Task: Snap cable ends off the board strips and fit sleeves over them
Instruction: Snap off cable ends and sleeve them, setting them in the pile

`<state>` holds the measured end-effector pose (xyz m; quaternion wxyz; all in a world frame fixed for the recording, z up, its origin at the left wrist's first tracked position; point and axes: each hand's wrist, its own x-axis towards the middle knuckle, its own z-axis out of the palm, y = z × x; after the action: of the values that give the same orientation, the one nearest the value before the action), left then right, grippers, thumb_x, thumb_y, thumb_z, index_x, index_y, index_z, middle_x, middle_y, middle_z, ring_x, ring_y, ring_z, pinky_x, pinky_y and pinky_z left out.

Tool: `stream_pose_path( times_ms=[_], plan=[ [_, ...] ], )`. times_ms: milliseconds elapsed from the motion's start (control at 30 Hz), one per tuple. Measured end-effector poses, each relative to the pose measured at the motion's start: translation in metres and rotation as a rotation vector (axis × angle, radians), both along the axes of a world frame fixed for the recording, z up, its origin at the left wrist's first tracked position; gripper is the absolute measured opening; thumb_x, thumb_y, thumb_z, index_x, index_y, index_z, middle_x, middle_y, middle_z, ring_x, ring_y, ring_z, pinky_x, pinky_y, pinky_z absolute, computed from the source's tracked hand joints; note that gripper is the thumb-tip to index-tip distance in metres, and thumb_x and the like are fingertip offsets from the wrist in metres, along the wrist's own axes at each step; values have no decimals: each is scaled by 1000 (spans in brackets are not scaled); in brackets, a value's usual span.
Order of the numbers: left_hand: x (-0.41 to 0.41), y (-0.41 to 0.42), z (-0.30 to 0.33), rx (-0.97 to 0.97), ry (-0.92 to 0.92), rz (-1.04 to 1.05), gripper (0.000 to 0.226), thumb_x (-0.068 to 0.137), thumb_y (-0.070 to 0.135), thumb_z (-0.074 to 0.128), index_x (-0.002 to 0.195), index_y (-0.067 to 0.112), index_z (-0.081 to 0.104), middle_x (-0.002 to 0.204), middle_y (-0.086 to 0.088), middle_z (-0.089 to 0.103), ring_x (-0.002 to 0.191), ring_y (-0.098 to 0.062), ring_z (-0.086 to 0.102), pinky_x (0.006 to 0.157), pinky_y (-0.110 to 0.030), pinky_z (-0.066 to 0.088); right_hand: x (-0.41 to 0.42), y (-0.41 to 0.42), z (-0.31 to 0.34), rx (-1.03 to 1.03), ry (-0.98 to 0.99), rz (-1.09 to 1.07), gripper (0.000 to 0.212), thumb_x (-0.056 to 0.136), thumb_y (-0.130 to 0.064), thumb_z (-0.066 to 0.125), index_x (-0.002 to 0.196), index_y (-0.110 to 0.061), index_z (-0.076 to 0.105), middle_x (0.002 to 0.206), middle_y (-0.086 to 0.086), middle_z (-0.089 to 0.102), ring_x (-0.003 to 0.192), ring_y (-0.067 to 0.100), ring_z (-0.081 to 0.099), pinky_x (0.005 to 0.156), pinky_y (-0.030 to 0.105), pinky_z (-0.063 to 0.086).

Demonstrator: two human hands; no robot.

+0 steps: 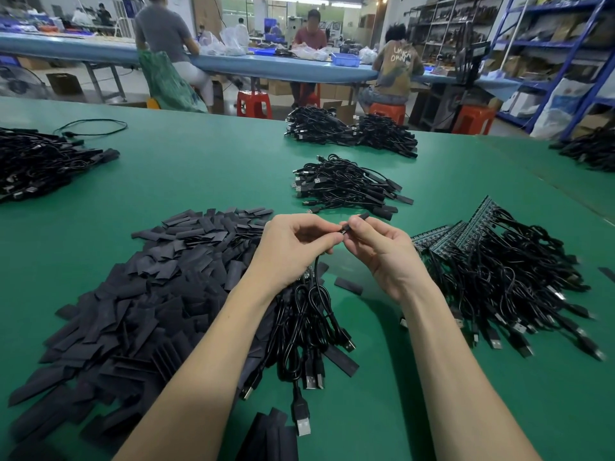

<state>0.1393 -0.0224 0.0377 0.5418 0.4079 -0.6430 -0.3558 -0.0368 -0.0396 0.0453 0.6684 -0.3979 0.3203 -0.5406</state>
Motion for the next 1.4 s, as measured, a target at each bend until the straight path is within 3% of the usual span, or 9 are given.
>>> stream_pose_path(
  times_ms=[267, 600, 767, 933, 1033, 1167, 1267, 1400],
  plan=[
    [-3, 2, 0, -10, 59, 16, 8, 80, 13, 84, 83, 13, 77, 75, -1, 77, 68, -18, 73, 70, -24, 56, 3, -1, -1, 9, -25, -10, 31, 77, -18, 76, 99, 3, 69, 91, 10, 75, 78, 12, 71, 73, 17, 57],
    [-4, 2, 1, -18, 25, 6, 9, 79, 13, 85, 82, 10, 77, 77, -6, 77, 71, -26, 75, 76, -39, 62, -3, 0, -1, -52, 116, 36, 21, 77, -24, 79, 91, -10, 74, 95, 7, 76, 79, 10, 71, 70, 18, 56],
    [-3, 4, 0, -20, 0, 5, 18, 79, 14, 84, 84, 17, 67, 72, -4, 76, 69, -22, 76, 71, -25, 57, -2, 3, 2, -94, 241, 64, 19, 76, -28, 79, 89, -15, 73, 93, 5, 76, 79, 9, 70, 67, 18, 53],
    [-3, 1, -1, -34, -4, 17, 21, 79, 21, 84, 81, 21, 63, 71, -3, 76, 69, -21, 76, 72, -26, 57, -4, 1, 4, -101, 344, 44, 16, 76, -28, 80, 81, -16, 71, 74, -2, 65, 66, 7, 53, 64, 20, 41],
    [-5, 0, -2, -20, 14, -1, 18, 79, 22, 84, 83, 22, 66, 74, -5, 76, 71, -22, 76, 74, -29, 59, -4, 2, 1, -86, 265, 35, 15, 79, -24, 78, 88, -14, 71, 75, -1, 66, 66, 11, 48, 63, 19, 42],
    [-5, 0, -4, 52, 88, -43, 15, 82, 16, 82, 87, 21, 69, 79, -7, 78, 77, -24, 77, 78, -29, 58, 0, 2, 0, -131, 228, -43, 28, 87, -16, 76, 114, -18, 69, 88, 14, 75, 70, 18, 63, 70, 24, 54],
    [-6, 1, -3, 103, 194, -61, 14, 83, 11, 81, 85, 21, 71, 80, -13, 77, 78, -27, 75, 77, -30, 58, 2, 1, 0, -177, 230, -91, 25, 89, -14, 75, 113, -20, 73, 94, 18, 76, 77, 25, 71, 73, 28, 57],
    [-9, 1, -3, 141, 201, -31, 11, 85, 6, 78, 86, 14, 70, 80, -15, 77, 78, -33, 72, 80, -37, 61, 4, 0, -4, -184, 195, -127, 24, 87, -10, 77, 109, -21, 76, 98, 16, 76, 83, 26, 73, 84, 37, 60]
  ],
)
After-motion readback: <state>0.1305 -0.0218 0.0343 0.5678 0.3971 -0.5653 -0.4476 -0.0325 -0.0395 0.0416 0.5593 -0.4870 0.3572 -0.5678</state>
